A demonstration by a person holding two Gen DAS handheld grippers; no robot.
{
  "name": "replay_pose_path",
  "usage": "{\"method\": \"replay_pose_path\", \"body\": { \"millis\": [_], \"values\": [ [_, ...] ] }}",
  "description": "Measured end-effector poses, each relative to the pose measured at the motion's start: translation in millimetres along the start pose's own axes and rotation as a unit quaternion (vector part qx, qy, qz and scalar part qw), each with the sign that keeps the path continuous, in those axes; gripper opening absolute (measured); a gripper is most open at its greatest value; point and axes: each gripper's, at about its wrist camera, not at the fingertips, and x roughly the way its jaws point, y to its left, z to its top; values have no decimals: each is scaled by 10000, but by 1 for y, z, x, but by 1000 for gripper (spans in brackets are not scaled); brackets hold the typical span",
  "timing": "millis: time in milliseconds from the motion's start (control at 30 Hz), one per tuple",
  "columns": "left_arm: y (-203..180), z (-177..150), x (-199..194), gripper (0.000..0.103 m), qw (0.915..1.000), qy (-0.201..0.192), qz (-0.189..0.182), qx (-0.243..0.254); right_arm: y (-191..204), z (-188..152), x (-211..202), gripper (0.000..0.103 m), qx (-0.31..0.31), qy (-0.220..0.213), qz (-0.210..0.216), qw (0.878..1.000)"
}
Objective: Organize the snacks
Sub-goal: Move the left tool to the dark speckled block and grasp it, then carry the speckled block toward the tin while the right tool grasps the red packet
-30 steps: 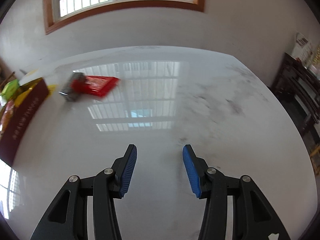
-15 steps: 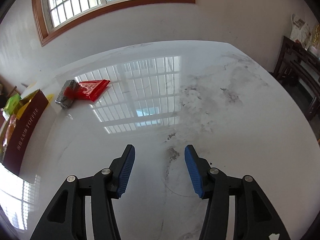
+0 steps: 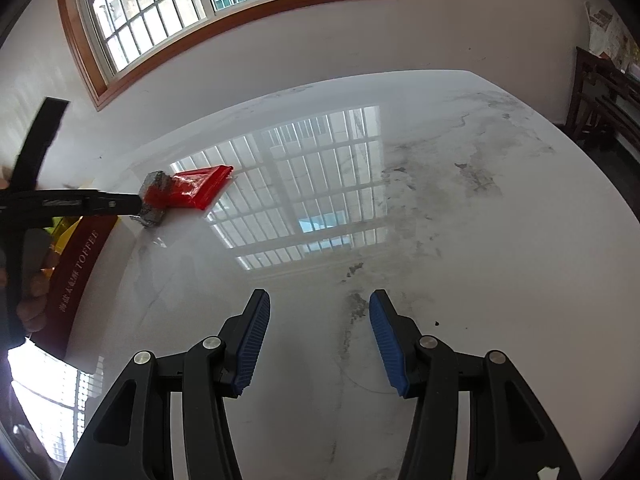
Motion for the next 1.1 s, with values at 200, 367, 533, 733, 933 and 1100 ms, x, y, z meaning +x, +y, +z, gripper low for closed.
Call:
{"method": "replay_pose_path", "body": {
  "millis": [200,367,533,733,933,1100],
  "values": [
    [-5,5,22,83,9997,155,148,91,-1,1,1,50,11,7,110,9999],
    [-6,2,32,60,9999,139,82,41,-2,1,1,50,42,7,172,9998],
    [-13,-4,23,36,9992,20,369,136,-4,2,2,50,121,-3,221,9997],
    [-27,-39,-8,36,9982,-320,493,117,-12,3,3,50,306,-50,257,9992],
    [-26,-72,-46,36,9976,-544,434,13,-9,6,5,50,217,-22,249,9995],
    [-20,-88,-67,36,9970,-628,454,5,4,11,12,53,-196,88,185,9996]
  ]
}}
